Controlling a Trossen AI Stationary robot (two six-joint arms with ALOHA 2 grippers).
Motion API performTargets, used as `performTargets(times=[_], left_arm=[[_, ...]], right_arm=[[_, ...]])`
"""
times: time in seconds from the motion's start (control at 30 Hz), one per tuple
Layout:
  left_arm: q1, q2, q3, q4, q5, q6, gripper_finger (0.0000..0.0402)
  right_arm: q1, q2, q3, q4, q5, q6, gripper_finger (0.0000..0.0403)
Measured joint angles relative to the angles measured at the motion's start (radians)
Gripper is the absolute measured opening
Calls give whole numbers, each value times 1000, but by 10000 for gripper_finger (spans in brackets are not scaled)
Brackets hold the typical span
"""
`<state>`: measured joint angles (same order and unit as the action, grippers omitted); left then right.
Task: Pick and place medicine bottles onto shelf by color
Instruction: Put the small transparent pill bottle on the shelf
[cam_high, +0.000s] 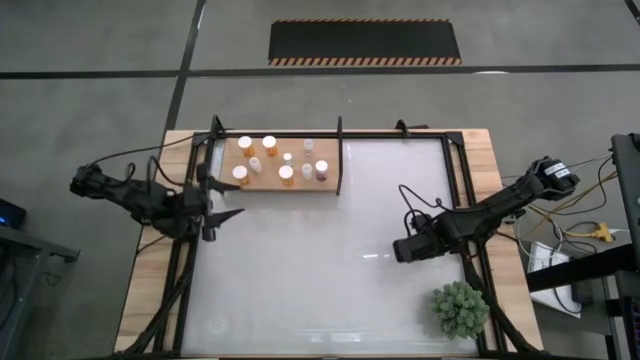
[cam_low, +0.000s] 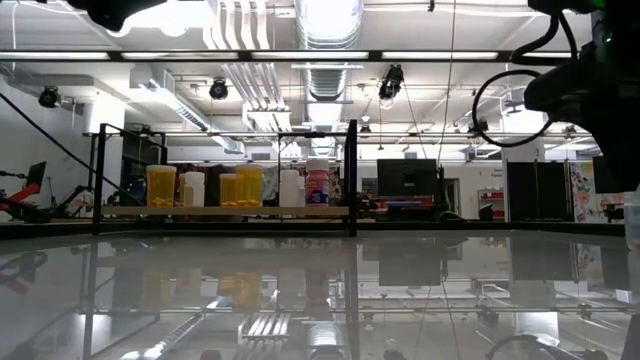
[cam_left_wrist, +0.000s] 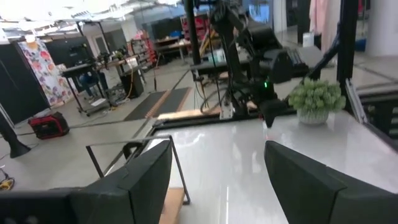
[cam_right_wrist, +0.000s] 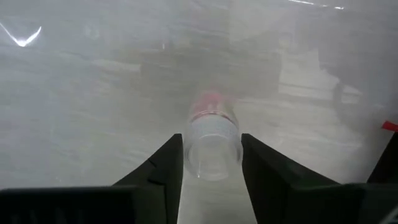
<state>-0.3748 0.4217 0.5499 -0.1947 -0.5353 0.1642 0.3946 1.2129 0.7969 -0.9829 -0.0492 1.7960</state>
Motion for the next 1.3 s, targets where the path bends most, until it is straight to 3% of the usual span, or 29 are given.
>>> performTargets(times=[0.3, 0.47, 0.73, 0.97, 1.13, 1.3], left_arm=[[0, 3, 0, 55, 4, -1, 239], [0, 7, 0, 57, 5, -2, 239], [0, 16, 0, 59, 7, -1, 239], [0, -3, 0, 60, 7, 0, 239], [0, -19, 0, 59, 7, 0, 239], [0, -19, 0, 56, 7, 0, 239]], right_arm=[[0, 1, 158, 6, 4, -61, 125], [-9, 78, 303, 11, 33, -138, 125], [-109, 312, 643, 15, 34, -467, 125], [-274, 494, 979, -99, -30, -811, 125], [-407, 617, 1239, -244, -29, -1065, 125], [-541, 726, 1462, -270, -26, -1285, 125]])
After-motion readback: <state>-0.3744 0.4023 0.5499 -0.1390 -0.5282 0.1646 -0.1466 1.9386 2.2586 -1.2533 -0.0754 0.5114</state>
